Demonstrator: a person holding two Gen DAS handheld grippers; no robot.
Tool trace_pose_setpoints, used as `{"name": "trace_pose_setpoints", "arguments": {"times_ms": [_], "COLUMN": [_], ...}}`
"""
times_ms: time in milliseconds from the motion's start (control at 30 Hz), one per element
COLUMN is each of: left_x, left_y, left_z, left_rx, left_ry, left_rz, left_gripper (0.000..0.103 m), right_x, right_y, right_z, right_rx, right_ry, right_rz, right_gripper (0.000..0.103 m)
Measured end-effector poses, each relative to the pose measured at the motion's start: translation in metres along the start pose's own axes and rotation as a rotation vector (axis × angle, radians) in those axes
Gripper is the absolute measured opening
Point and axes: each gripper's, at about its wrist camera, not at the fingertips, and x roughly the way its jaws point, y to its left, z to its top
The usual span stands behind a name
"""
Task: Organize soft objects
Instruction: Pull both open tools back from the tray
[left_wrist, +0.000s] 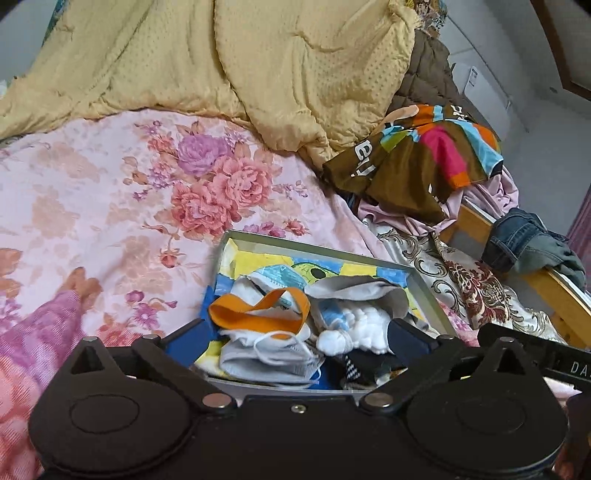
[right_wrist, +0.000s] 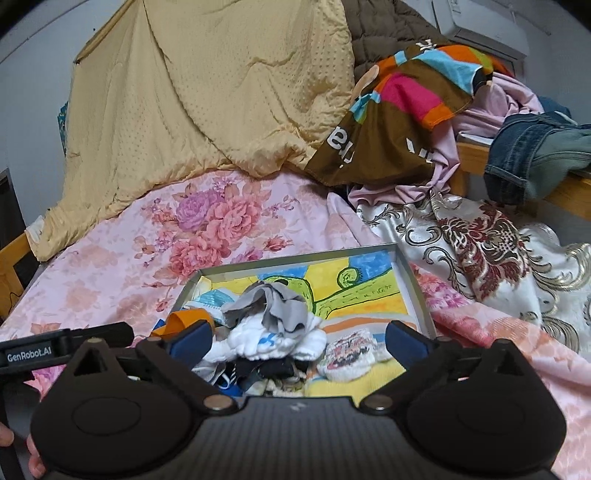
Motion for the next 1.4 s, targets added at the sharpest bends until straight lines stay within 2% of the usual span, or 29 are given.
{"name": "trace_pose_setpoints", "arguments": {"times_ms": [167, 267, 467, 633, 833, 933, 1100, 1400], "left_x": [-0.026, -0.037, -0.051, -0.069, -0.079, -0.082, -0.088, -0.095], "left_y": [-0.001, 0.001, 0.004, 0.005, 0.011, 0.014, 0.012, 0.012], "left_z": [-0.018, -0.028, -0.047, -0.067, -0.087, -0.093, -0.103, -0.118], "left_rx": [0.025, 0.019, 0.026, 0.043, 0.018, 0.005, 0.042, 0.037], "left_ry": [-0.066, -0.073, -0.045, -0.055, -0.022, -0.006, -0.007, -0.001], "left_rz": [0.007, 0.025, 0.025, 0.019, 0.055, 0.074, 0.084, 0.076], "left_gripper": [0.102, 0.102, 0.102, 0.102, 0.102, 0.102, 0.102, 0.102], "right_x": [-0.021, -0.033, -0.053, -0.064, -0.076, -0.079, -0.083, -0.092], "right_y": [0.007, 0.011, 0.022, 0.029, 0.035, 0.036, 0.037, 0.033], "right_z": [-0.010, -0.017, -0.035, -0.053, -0.076, -0.086, -0.096, -0.113], "right_rx": [-0.019, -0.034, -0.069, -0.085, -0.118, -0.120, -0.117, -0.097], "right_ry": [-0.032, -0.048, -0.069, -0.066, -0.064, -0.062, -0.050, -0.036], "right_rz": [-0.010, -0.013, -0.019, -0.034, -0.038, -0.034, -0.026, -0.054], "right_gripper": [0.103, 0.103, 0.103, 0.103, 0.103, 0.103, 0.103, 0.103]}}
